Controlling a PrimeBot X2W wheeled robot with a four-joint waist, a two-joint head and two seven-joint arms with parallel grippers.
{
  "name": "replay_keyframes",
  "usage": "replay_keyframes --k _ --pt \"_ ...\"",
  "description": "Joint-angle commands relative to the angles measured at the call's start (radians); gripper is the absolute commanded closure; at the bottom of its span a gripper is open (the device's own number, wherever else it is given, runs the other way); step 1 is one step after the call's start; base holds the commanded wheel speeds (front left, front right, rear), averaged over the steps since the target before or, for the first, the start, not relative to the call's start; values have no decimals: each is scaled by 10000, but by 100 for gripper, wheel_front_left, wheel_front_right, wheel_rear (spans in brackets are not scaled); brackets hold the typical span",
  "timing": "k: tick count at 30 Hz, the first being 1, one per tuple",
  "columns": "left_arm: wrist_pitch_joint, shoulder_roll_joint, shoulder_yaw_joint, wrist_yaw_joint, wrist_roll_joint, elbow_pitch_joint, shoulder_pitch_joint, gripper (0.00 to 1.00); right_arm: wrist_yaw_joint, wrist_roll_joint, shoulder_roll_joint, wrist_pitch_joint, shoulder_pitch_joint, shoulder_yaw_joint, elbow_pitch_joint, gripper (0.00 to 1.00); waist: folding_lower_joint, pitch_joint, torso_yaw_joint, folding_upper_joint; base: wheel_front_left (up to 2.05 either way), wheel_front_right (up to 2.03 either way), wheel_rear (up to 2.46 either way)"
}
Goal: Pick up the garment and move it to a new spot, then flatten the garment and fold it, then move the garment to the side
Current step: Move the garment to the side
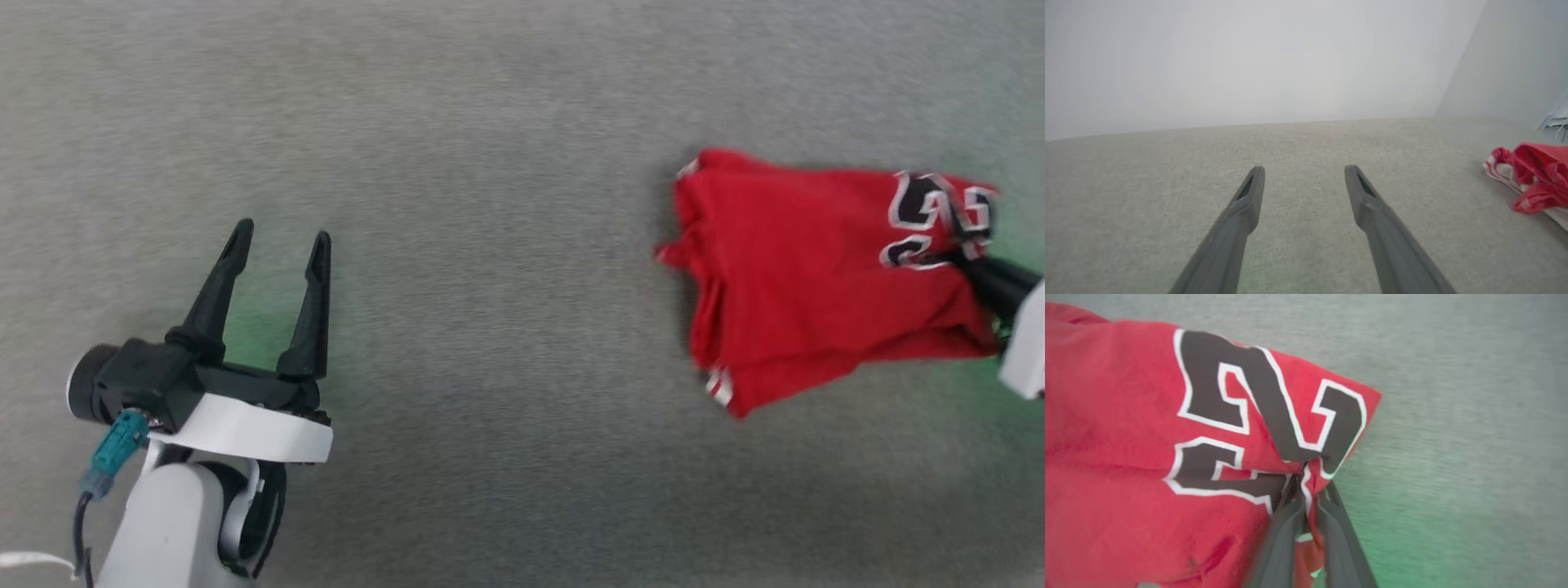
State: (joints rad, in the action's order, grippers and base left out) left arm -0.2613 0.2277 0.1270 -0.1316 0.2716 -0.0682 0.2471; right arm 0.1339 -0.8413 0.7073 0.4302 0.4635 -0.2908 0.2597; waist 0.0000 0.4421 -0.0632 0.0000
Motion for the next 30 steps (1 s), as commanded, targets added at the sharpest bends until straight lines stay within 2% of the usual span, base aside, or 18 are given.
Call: replay_keyframes --k 1,8,13,21,30 --pt "-52 139 47 26 -178 92 225 0 -56 49 146 -178 -68 280 22 100 0 327 -596 0 0 0 0" --pt "-52 886 423 26 -209 356 1118 0 -50 207 529 -1103 3 1739 475 100 0 1178 -1608 0 0 0 0" --pt "-52 1499 838 26 -158 465 2175 0 -36 549 826 -1726 595 2654 1384 100 0 1849 -1942 0 0 0 0" --pt "-52 2236 1660 26 6 672 4325 0 -34 1648 1122 -2883 2332 3694 3694 100 0 2757 -1745 0 0 0 0" --pt "-52 2459 2184 26 90 732 5359 0 -34 2932 1007 -3829 4129 3769 6004 100 0 3182 -1450 0 0 0 0"
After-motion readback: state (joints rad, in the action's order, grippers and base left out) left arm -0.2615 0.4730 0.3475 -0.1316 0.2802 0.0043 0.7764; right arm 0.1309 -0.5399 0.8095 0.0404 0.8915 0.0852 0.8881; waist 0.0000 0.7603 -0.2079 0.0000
